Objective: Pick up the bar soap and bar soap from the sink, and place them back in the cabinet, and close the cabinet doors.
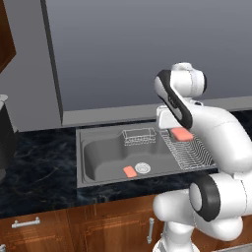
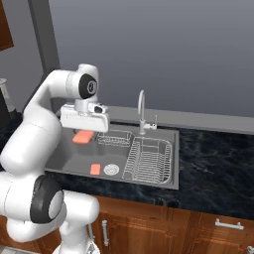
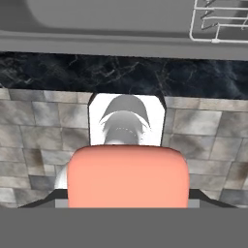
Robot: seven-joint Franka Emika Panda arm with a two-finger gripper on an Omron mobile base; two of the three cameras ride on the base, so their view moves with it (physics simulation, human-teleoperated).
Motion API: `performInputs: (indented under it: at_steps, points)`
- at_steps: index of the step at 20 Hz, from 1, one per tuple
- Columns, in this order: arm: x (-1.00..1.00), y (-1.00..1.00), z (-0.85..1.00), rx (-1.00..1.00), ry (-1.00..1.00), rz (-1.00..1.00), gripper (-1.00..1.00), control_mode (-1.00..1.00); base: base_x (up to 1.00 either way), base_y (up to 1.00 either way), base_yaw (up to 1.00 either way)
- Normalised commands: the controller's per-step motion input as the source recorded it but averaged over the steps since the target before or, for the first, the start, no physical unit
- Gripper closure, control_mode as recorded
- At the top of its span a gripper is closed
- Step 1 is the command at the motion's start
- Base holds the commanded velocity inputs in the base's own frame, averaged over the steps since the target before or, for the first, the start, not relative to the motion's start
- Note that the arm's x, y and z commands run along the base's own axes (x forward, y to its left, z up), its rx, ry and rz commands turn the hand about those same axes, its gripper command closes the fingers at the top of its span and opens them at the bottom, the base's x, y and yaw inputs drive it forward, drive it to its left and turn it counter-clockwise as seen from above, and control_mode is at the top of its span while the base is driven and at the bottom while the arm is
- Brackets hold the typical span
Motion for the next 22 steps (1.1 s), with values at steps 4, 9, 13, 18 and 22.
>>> performInputs:
  at_steps: [4,9,13,18,22]
  points:
    - [-0.16,-0.03,0.1,0.0,0.0,0.0,1.0,-1.0,0.0,0.0,0.0]
    - [-0.02,0.0,0.1,0.0,-0.04,0.0,1.0,-1.0,0.0,0.0,0.0]
    - [0.0,0.0,0.01,0.0,-0.11,0.0,1.0,-1.0,0.0,0.0,0.0]
    - [-0.09,0.0,0.0,0.0,-0.13,0.0,1.0,-1.0,0.0,0.0,0.0]
    - [-0.08,0.0,0.03,0.0,-0.12,0.0,1.0,-1.0,0.0,0.0,0.0]
